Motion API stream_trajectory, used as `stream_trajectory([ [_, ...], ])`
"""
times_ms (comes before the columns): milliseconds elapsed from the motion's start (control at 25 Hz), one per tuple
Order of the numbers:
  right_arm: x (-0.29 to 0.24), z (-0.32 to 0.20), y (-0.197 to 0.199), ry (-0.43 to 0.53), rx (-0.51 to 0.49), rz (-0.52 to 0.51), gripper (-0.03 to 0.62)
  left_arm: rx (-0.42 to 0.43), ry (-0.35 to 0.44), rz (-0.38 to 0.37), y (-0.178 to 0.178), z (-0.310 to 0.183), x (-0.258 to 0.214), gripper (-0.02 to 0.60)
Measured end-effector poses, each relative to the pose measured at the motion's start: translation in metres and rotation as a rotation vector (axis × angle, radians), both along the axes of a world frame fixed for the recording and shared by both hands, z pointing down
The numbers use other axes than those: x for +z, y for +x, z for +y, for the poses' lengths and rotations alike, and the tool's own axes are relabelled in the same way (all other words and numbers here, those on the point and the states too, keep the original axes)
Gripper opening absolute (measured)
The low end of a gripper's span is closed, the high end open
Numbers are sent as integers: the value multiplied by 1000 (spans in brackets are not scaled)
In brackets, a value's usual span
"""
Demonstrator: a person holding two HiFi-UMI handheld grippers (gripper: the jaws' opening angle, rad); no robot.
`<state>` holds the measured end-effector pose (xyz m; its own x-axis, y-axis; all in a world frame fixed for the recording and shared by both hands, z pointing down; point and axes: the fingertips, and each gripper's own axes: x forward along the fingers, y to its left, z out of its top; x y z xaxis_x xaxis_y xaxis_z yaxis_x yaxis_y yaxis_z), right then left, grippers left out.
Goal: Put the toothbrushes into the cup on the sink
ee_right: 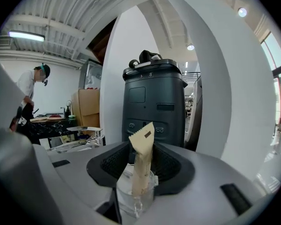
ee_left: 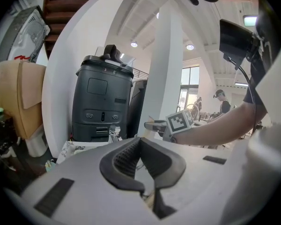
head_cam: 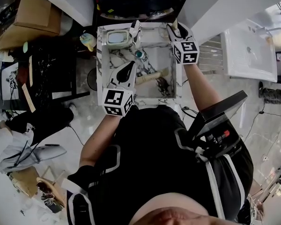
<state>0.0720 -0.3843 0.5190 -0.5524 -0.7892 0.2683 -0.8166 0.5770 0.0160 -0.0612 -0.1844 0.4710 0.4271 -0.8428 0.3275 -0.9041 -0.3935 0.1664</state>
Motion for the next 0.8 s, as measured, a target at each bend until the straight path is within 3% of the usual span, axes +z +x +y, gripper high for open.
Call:
stream_trajectory([
  [200,-19,10,-1,20,-26,9,193,25,35,-5,6,3,-11,6],
  [440,-47,31,4,56,-39,2,193,18,63,10,4,2,-21,6],
  [560,-64,45,3,88,-52,22,193,12,81,-18,0,2,-27,6],
  [640,-77,51,3,102,-48,-4,193,19,96,-38,0,1,-32,6],
  [800,-105,63,5,120,-59,-83,190,11,106,-11,0,-2,-38,6],
])
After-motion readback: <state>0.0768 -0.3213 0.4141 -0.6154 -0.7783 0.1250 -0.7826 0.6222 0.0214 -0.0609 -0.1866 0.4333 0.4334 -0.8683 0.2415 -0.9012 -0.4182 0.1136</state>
